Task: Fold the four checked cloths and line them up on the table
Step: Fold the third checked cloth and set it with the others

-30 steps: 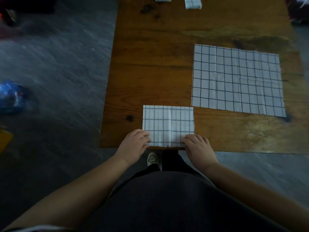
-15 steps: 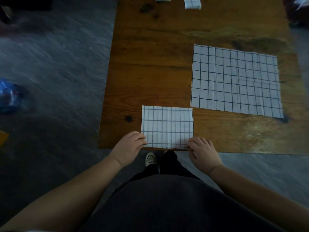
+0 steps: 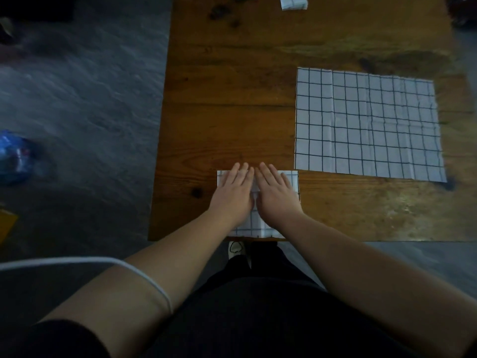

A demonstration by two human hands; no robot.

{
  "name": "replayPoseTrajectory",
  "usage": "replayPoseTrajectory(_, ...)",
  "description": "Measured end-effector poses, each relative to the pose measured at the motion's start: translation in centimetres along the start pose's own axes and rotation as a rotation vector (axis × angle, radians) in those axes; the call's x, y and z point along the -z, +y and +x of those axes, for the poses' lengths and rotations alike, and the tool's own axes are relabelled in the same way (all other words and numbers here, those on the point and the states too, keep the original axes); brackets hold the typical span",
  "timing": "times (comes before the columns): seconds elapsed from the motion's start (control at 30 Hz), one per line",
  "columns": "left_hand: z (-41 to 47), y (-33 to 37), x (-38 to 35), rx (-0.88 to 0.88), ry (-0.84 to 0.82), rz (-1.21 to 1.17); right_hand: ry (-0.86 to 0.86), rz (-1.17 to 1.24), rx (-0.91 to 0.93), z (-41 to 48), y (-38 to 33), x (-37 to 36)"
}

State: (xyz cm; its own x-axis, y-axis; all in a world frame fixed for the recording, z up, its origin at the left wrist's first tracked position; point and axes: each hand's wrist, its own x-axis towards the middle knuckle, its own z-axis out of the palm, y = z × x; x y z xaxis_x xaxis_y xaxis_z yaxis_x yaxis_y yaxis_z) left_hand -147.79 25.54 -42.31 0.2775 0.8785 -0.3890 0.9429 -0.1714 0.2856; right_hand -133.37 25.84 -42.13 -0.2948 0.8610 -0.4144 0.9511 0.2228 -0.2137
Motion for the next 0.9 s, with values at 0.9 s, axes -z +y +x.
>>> replayPoseTrajectory(0.9,0.7,-1.6,-1.5,-0.036,-0.139,0.109,-0.048,-0.063,0.046,0.5,3.9,-1.2)
